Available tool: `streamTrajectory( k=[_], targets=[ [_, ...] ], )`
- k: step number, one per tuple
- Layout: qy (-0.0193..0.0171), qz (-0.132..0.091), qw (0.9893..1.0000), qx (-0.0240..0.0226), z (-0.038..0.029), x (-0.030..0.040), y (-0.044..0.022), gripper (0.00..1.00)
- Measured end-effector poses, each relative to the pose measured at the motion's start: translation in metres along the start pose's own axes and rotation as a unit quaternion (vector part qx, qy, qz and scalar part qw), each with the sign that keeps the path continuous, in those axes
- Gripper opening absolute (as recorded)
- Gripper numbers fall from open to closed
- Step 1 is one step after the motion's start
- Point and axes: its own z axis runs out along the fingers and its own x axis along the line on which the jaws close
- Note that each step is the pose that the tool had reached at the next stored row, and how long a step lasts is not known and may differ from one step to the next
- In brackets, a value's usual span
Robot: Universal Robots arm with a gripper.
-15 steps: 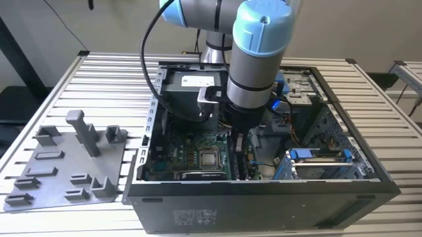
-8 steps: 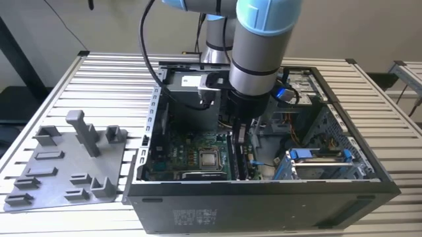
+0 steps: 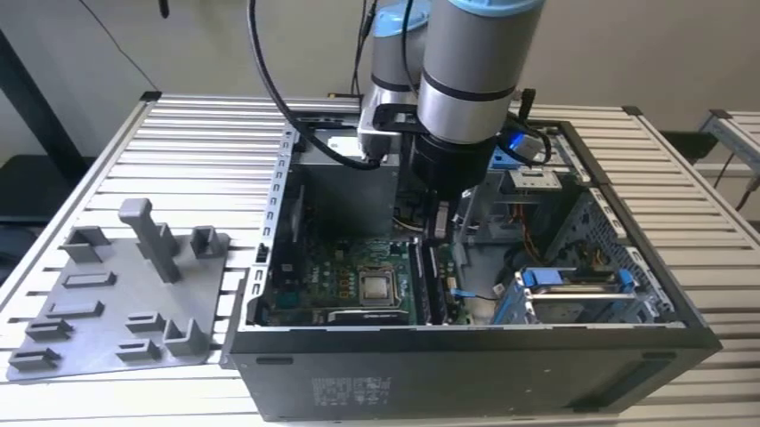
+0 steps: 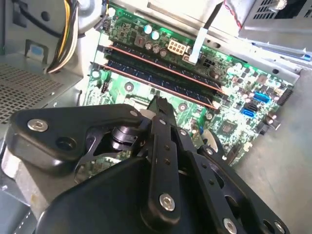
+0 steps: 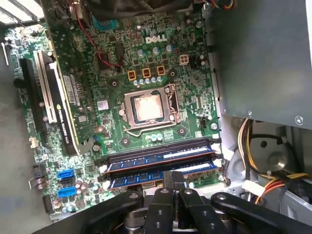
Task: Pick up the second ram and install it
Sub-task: 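Press down the second ram until it locks into place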
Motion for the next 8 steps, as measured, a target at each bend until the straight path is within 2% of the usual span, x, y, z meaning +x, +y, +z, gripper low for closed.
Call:
streamTrajectory(
  k=[8],
  targets=[
    [0.0001, 0.000, 1.0000, 0.0000, -0.0007, 0.0000, 0.0000, 0.11]
  ],
)
